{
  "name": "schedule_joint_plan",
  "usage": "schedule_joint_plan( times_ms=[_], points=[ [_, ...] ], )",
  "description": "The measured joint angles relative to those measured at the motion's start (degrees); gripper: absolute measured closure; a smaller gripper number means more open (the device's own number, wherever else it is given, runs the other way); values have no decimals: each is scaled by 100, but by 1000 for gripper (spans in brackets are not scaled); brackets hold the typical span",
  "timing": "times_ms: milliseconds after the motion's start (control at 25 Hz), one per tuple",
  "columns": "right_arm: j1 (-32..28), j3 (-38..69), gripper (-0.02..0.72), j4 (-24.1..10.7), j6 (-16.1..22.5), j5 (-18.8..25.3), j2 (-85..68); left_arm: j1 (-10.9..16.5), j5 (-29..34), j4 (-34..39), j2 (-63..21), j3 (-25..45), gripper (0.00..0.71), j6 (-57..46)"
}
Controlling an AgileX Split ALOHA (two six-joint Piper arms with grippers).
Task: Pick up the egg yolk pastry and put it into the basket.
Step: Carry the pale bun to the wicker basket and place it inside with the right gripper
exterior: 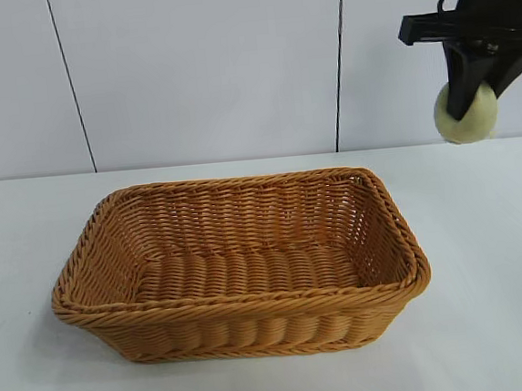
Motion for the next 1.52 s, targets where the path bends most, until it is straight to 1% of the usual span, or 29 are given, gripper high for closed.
schedule_joint_plan(
  times_ms=[120, 240, 400, 760, 920, 1080, 1160, 1200, 1280, 1360, 1400, 1440, 1520],
  points=[
    [489, 0, 550, 11, 87, -64, 0, 0, 0, 0, 0, 0, 43, 0],
    [907, 0, 550, 23, 217, -258, 0, 0, 0, 0, 0, 0, 43, 0],
    [1282, -18, 550, 28, 368, -525, 181, 0, 0, 0, 0, 1, 43, 0],
    [1361, -18, 550, 195, 409, -928, 1297, 0, 0, 0, 0, 1, 43, 0],
    [1361, -18, 550, 355, 414, -1020, 1570, 0, 0, 0, 0, 1, 43, 0],
    [1361, -18, 546, 385, 409, -1054, 1576, 0, 0, 0, 0, 1, 43, 0],
    [1361, -18, 500, 387, 409, -1047, 1576, 0, 0, 0, 0, 1, 43, 0],
    [1361, -18, 444, 393, 409, -1035, 1576, 0, 0, 0, 0, 1, 43, 0],
    [1361, -18, 276, 408, 409, -989, 1576, 0, 0, 0, 0, 1, 43, 0],
    [1361, -34, 132, 400, 370, -878, 1576, 0, 0, 0, 0, 1, 43, 0],
    [1361, -76, 87, 389, 350, -771, 1576, 0, 0, 0, 0, 1, 43, 0],
    [1361, -163, 60, 369, 344, -677, 1576, 0, 0, 0, 0, 1, 43, 0],
    [1361, -470, 36, 300, 344, -368, 1576, 0, 0, 0, 0, 1, 43, 0]
  ],
)
